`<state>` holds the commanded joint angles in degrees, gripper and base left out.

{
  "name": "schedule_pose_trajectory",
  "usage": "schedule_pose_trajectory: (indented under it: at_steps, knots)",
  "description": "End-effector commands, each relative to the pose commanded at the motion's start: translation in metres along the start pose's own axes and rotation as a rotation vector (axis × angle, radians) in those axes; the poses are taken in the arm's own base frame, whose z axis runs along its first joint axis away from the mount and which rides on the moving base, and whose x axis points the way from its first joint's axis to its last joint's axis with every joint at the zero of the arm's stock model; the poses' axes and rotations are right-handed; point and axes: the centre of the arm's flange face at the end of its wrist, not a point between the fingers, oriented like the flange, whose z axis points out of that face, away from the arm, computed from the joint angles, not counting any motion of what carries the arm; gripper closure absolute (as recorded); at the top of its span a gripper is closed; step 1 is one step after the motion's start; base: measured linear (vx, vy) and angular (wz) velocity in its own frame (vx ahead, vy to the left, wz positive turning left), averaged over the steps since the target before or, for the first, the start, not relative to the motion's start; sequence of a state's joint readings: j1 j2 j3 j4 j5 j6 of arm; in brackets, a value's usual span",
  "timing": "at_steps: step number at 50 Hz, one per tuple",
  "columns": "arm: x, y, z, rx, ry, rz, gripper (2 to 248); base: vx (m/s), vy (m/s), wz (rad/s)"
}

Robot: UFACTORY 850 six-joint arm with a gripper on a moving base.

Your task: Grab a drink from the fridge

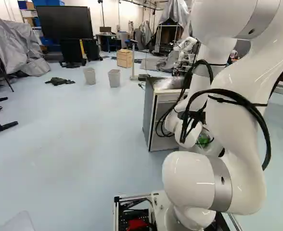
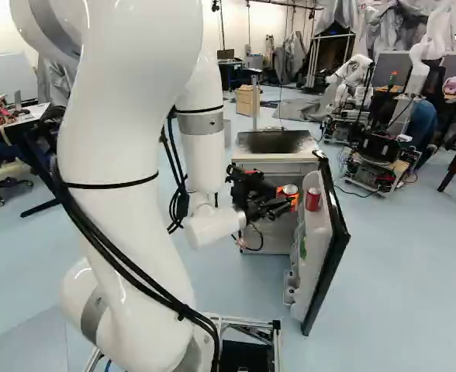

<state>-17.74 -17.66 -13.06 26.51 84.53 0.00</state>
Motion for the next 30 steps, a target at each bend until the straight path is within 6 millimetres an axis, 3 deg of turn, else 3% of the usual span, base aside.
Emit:
schedule_pose_trajectory:
  at_steps: [30]
  knots:
    - [0.000,-0.028,-0.042,0.232,0.027,-0.035,162,0.000,0.000,0.000]
